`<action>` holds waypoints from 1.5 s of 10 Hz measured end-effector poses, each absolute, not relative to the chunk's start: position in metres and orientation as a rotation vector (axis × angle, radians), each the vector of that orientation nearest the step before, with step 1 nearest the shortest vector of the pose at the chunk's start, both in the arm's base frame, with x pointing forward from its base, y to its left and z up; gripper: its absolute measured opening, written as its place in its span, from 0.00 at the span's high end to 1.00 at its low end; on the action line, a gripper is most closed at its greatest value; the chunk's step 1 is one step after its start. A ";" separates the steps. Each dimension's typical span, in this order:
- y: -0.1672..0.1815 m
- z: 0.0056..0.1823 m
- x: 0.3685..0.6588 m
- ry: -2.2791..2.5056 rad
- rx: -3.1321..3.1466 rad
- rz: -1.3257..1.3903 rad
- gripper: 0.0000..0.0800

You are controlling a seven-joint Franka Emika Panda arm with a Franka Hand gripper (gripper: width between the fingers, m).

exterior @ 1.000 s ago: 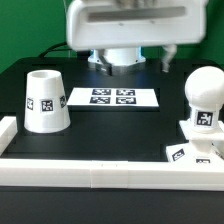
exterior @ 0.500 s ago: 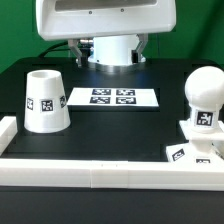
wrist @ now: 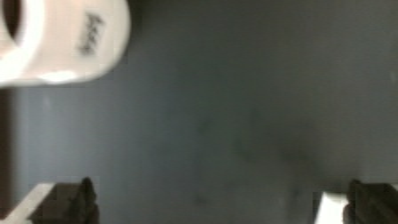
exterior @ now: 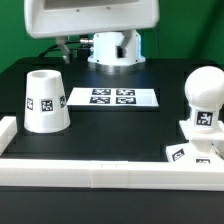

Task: Assemble lamp

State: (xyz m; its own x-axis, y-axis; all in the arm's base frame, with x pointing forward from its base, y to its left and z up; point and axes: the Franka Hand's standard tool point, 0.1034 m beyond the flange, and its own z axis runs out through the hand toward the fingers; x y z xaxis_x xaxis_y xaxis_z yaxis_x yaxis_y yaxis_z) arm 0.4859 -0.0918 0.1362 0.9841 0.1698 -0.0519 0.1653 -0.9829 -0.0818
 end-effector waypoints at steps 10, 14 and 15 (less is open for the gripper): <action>-0.129 0.088 0.455 -0.351 -3.066 0.107 0.13; -0.129 0.077 0.452 -0.351 -3.066 0.129 0.24; -0.129 0.077 0.452 -0.351 -3.066 0.128 0.40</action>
Offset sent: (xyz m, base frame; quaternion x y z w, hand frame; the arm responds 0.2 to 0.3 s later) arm 0.0013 -0.0099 -0.0142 -0.0128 0.0213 -0.0211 0.9995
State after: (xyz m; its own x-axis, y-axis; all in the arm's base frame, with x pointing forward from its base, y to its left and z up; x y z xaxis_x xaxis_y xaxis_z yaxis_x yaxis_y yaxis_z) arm 0.4525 -0.1292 0.0771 0.9707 0.2278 -0.0765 0.2235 -0.9728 -0.0614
